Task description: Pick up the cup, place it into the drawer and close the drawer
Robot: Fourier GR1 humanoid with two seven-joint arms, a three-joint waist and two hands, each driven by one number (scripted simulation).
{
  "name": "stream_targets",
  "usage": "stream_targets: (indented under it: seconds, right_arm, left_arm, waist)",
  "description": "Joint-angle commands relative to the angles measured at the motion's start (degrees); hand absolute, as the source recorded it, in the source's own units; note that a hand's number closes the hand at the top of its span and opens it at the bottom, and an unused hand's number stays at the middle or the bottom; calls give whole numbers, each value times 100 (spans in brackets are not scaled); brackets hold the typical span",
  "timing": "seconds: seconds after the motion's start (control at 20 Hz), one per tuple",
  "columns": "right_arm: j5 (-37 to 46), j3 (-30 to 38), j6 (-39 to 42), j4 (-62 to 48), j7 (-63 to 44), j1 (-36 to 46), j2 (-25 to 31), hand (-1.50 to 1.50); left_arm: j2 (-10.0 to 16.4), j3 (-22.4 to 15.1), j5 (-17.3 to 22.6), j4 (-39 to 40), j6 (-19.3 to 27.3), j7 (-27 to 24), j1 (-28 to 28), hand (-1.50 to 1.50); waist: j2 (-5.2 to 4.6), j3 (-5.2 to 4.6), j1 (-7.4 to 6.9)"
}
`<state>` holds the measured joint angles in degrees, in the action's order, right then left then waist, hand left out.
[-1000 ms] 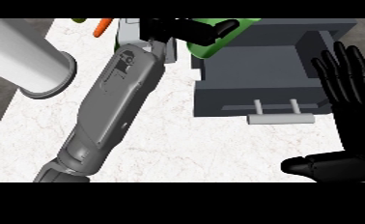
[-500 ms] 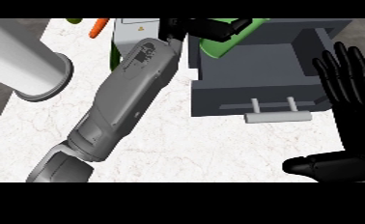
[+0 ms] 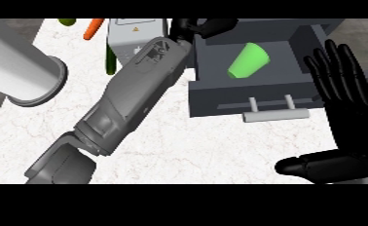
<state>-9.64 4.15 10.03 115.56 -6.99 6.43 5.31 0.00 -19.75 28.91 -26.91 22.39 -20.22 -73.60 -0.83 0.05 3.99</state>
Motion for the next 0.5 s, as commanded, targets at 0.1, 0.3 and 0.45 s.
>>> stream_targets:
  seconds: [0.1,0.3,0.45]
  right_arm:
    - [-106,110,35,-212,-97,405,126,-150]
    - [-238,86,72,-29,-77,153,42,-150]
    - [40,-252,-74,270,-204,87,-106,-150]
  left_arm:
    - [0,-691,456,196,217,29,-98,150]
    - [0,-1114,307,489,417,138,-170,150]
    - [0,-1284,231,726,430,254,-343,-150]
  waist:
    - [-25,3,104]
    - [-49,8,234]
    - [-48,4,238]
